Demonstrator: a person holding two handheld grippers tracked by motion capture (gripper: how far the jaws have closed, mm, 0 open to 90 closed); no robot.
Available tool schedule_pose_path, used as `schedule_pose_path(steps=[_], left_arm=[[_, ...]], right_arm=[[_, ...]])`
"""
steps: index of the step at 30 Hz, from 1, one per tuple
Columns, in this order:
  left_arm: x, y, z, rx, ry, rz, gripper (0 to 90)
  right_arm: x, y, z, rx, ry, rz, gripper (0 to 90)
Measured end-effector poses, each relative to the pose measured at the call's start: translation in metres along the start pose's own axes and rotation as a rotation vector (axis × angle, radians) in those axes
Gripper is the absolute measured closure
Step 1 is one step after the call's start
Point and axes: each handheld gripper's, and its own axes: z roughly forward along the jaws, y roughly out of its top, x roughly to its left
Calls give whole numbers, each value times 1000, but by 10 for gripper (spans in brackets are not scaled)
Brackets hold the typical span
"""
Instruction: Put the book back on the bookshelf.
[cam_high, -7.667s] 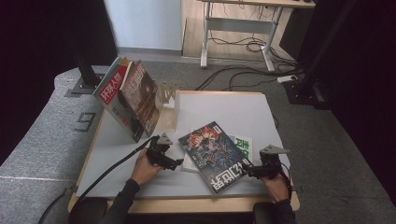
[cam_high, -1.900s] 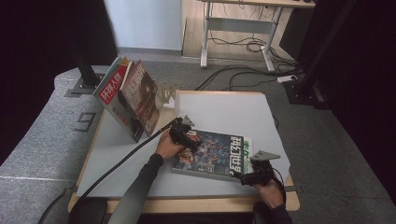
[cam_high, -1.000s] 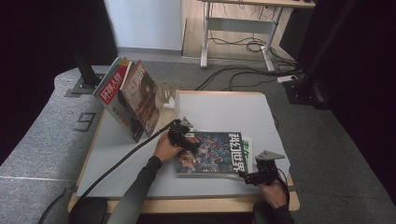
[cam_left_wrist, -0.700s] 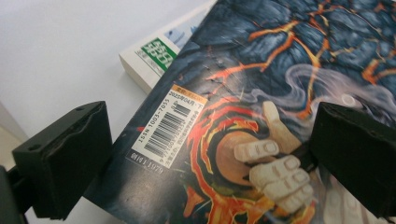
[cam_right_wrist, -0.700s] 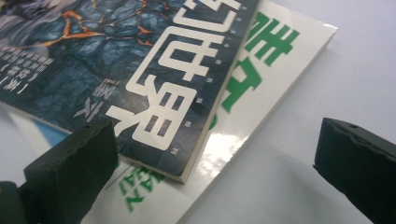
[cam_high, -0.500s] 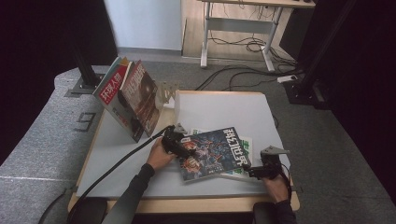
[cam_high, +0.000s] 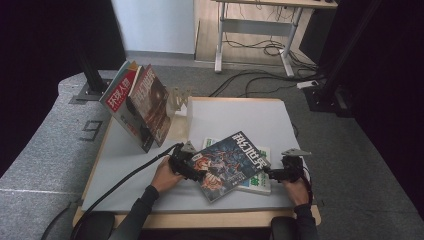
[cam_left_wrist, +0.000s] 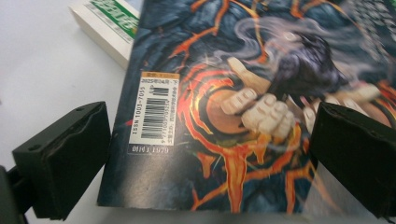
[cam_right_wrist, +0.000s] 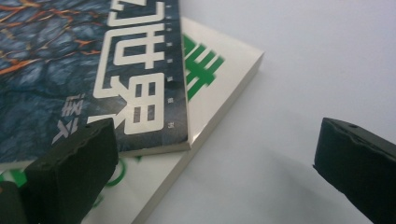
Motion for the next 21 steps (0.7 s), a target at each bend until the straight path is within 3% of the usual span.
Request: schedule_pose_path(steps=[11, 17, 21], left_arm=[[-16, -11, -5, -1, -48, 8, 0], [-15, -16, -10, 8, -67, 9, 0], [-13, -24, -18, -6, -51, 15, 0]], right_arm=[[-10, 14, 14, 1, -50, 30, 6], [-8, 14, 14, 7, -65, 35, 23], [-2, 13, 9, -1, -45, 31, 23]])
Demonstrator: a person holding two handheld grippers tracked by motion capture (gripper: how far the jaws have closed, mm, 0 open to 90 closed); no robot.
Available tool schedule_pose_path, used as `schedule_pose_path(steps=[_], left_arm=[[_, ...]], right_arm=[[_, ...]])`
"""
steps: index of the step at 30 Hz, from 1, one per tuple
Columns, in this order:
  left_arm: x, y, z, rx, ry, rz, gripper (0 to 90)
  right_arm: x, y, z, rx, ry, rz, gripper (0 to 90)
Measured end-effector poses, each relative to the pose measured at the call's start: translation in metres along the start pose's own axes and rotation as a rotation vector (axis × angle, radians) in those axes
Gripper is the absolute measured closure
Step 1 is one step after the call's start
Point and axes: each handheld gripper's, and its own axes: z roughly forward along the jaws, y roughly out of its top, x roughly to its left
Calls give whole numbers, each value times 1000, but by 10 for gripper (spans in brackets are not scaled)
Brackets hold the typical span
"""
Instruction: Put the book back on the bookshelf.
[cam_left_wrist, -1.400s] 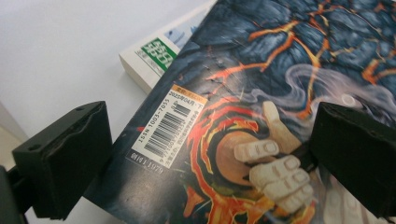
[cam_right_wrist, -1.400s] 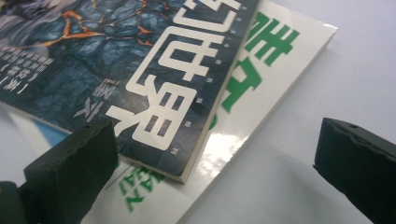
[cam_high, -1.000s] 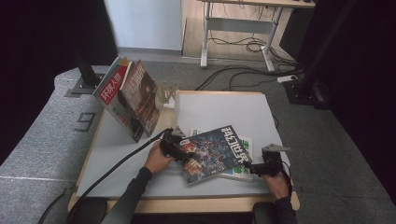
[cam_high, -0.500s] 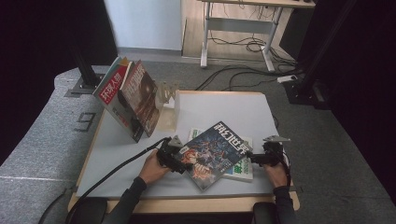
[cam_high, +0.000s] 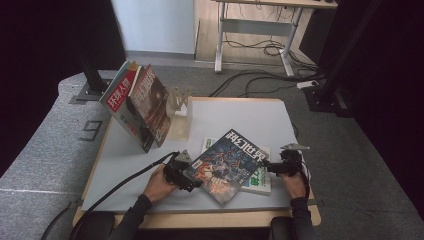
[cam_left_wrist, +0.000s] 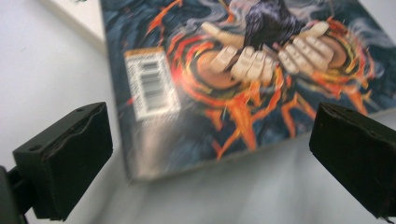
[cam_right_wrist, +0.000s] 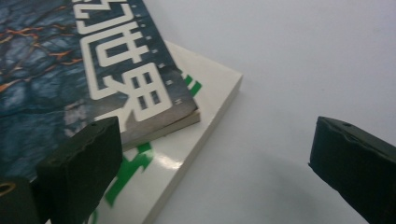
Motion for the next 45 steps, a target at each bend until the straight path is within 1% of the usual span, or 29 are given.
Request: schedule_pose_path(steps=[2, 3, 4, 5, 7, 8, 9, 10, 11, 14, 15, 21, 26, 31, 35, 37, 42, 45], left_arm=[[3, -3, -4, 0, 8, -8, 0], [5, -5, -5, -9, 9, -17, 0], [6, -7, -7, -20, 9, -19, 0], [6, -8, -9, -27, 14, -11, 10], [7, -10, -11, -26, 29, 12, 81], [6, -11, -12, -30, 45, 21, 147], [6, -12, -12, -32, 55, 25, 175], [6, -12, -13, -36, 63, 26, 258], [7, -13, -13, -44, 60, 25, 258], [7, -14, -15, -60, 27, 19, 369], [7, -14, -15, -59, 30, 21, 401], [4, -13, -15, -62, 39, 17, 412], [1, -13, -10, -89, 13, -11, 470], [-5, -6, -7, -63, 28, 7, 469], [-9, -4, -3, -60, 12, 16, 474], [-10, -3, -2, -63, 2, 9, 475], [-15, 1, 1, -49, 8, 23, 470], [-17, 1, 3, -58, 5, 19, 466]], right_arm=[[5, 0, -1, -4, 18, -4, 23], [7, 0, -1, -6, 26, -10, 23], [10, -1, -1, -7, 36, -14, 23], [13, -1, -2, -9, 44, -22, 23], [18, -1, -2, -15, 58, -30, 23], [20, -1, -3, -18, 62, -35, 23], [21, -1, -3, -20, 67, -41, 23], [24, -1, -4, -24, 73, -50, 23], [24, -1, -4, -24, 73, -50, 23], [24, -1, -6, -29, 82, -48, 24], [23, -1, -7, -33, 86, -44, 24], [21, -3, -7, -22, 95, -38, 26], [20, -4, -5, -9, 98, -41, 26], [18, -5, -6, -9, 98, -34, 25], [18, -5, -6, -7, 98, -35, 25], [18, -5, -6, -5, 99, -38, 26], [18, -5, -5, -1, 104, -42, 25], [17, -5, -5, 0, 106, -37, 25]])
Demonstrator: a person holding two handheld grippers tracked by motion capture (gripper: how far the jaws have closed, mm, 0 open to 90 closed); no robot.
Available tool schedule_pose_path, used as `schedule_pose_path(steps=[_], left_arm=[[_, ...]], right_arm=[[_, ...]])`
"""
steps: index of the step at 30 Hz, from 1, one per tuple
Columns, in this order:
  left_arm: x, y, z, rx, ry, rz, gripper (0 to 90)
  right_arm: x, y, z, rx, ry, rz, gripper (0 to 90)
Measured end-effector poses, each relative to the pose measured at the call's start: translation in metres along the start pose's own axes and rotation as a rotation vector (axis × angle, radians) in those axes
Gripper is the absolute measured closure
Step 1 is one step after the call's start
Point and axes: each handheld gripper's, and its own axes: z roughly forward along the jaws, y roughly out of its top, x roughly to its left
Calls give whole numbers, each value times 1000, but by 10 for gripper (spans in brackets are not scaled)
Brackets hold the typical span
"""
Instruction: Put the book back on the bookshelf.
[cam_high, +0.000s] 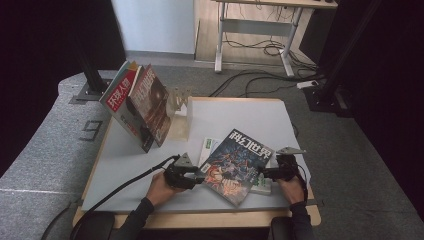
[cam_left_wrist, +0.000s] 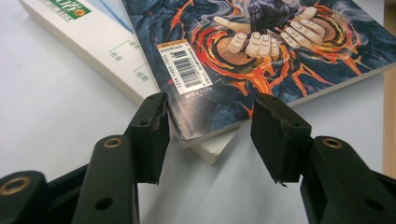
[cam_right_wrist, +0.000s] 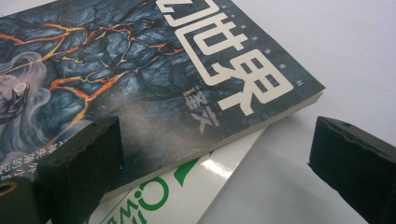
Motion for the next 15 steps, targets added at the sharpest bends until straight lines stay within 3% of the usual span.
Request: schedule_pose_path(steps=[15], left_arm=[[-2, 3, 1, 20, 2, 10, 430]], right_arm=[[-14, 2, 2, -8, 21, 63, 0]])
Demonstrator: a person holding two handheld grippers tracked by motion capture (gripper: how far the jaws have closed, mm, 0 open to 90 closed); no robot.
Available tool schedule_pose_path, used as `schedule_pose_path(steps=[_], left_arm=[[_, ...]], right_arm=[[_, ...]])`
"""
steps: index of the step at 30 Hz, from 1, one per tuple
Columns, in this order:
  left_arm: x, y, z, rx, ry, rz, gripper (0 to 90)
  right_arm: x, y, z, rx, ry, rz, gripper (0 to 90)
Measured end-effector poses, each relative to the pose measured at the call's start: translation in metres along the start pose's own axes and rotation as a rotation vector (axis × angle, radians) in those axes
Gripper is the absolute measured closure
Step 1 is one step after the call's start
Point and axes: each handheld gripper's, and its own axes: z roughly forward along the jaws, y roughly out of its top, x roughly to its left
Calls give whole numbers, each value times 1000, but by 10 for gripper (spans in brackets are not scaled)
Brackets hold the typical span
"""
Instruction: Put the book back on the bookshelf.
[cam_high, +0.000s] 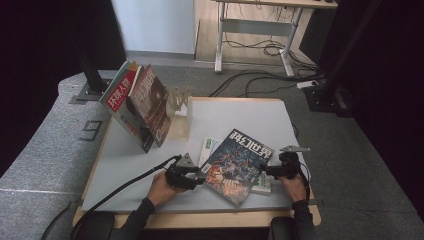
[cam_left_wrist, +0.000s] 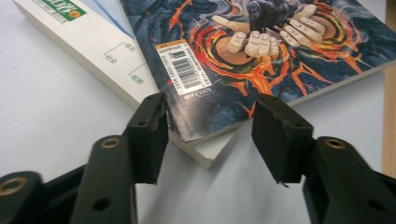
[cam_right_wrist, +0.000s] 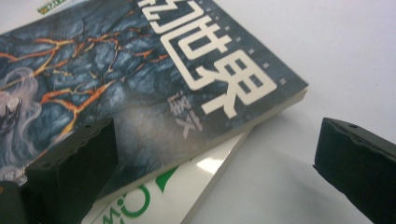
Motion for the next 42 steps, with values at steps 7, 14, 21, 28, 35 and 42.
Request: schedule_pose_path(steps=[7, 14, 21, 28, 35, 42], left_arm=[[-1, 0, 0, 4, 4, 0, 415], [-2, 0, 1, 4, 8, -1, 408], [-3, 0, 1, 6, 10, 5, 401], [-4, -1, 2, 2, 16, 7, 397], [-3, -1, 1, 4, 12, 5, 396], [-3, -1, 1, 4, 6, 5, 384]], right_arm=[[-10, 9, 12, 14, 1, 17, 0], [-21, 16, 26, 33, 43, 65, 0], [-24, 19, 33, 44, 90, 112, 43], [-22, 20, 29, 45, 105, 138, 178], [-23, 24, 14, -10, 19, 123, 571], [-12, 30, 4, -51, -36, 64, 762]])
